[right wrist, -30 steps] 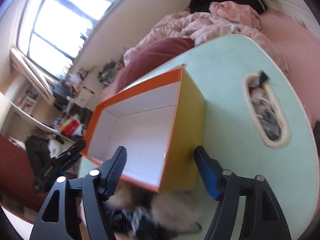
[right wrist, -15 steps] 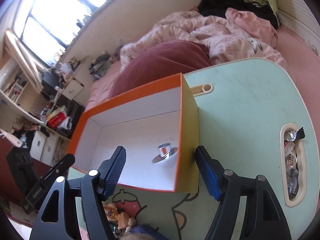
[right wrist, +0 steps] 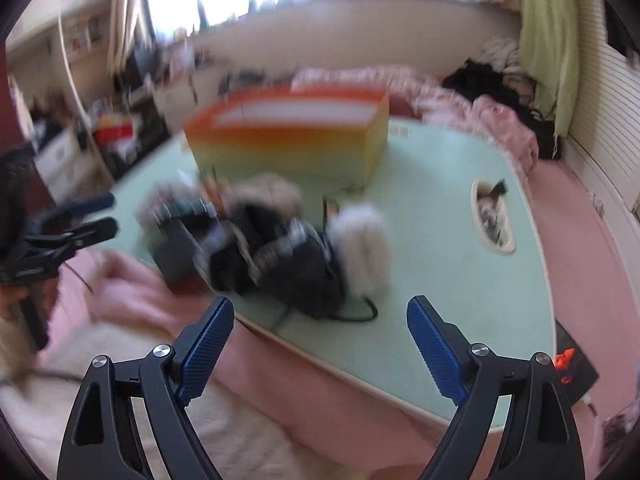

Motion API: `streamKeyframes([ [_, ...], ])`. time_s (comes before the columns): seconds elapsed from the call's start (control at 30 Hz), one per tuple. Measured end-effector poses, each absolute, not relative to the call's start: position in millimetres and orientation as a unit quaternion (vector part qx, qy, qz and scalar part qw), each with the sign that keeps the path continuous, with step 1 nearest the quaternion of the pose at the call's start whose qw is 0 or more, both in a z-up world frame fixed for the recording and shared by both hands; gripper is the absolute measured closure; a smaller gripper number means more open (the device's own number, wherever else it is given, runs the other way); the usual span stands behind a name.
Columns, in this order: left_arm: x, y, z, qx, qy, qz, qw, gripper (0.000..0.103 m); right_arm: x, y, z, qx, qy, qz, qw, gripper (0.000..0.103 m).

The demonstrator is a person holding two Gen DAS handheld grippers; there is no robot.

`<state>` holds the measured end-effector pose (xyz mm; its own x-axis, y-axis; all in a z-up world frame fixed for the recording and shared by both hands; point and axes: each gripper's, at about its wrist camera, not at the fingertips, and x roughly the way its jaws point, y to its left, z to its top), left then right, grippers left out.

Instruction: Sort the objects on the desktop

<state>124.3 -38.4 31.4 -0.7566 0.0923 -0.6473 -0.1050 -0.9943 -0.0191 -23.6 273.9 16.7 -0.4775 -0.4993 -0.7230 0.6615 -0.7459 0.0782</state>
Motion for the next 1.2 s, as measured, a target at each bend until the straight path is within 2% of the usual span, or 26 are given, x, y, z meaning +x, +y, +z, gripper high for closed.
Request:
streamKeyframes([
  [0.1,110,-28,19,-0.36,0.005,0.931,0.054,0.026,-37,267,7,0.388,0.079,-0.848,0.352,0.014],
  [0.23,84,-18,10,-0.373,-0.009,0.926,0.052,0.026,-40,240,3,0.381,0.091,-0.846,0.361,0.015],
  [0.33,72,-14,10,-0.376,0.005,0.926,0.035,0.026,-51,224,4,0.377,0.095,-0.85,0.354,0.018],
  [0.47,51,-23,10,-0.376,-0.019,0.926,0.028,0.026,-76,211,10,0.371,0.083,-0.862,0.336,0.022],
  [0.63,75,-34,25,-0.344,-0.053,0.937,0.034,0.026,-50,222,24,0.338,0.074,-0.878,0.332,0.022],
  [0.73,102,-32,33,-0.325,-0.035,0.945,0.026,0.026,-17,232,27,0.31,0.099,-0.889,0.322,0.016],
  [0.87,105,-28,20,-0.357,-0.034,0.933,0.014,0.023,-8,234,4,0.349,0.109,-0.876,0.315,0.014],
  [0.9,101,-28,16,-0.364,-0.032,0.931,0.013,0.023,-12,233,-4,0.362,0.109,-0.873,0.309,0.011],
  [0.97,95,-22,8,-0.364,0.001,0.931,-0.008,0.02,-12,235,-10,0.339,0.103,-0.884,0.303,0.0],
  [1.07,89,-20,0,-0.367,0.01,0.93,-0.015,0.0,-11,237,-11,0.334,0.102,-0.886,0.305,0.0],
  [1.2,88,-19,-4,-0.364,0.012,0.931,-0.013,0.0,-9,237,-10,0.33,0.103,-0.887,0.306,0.0],
])
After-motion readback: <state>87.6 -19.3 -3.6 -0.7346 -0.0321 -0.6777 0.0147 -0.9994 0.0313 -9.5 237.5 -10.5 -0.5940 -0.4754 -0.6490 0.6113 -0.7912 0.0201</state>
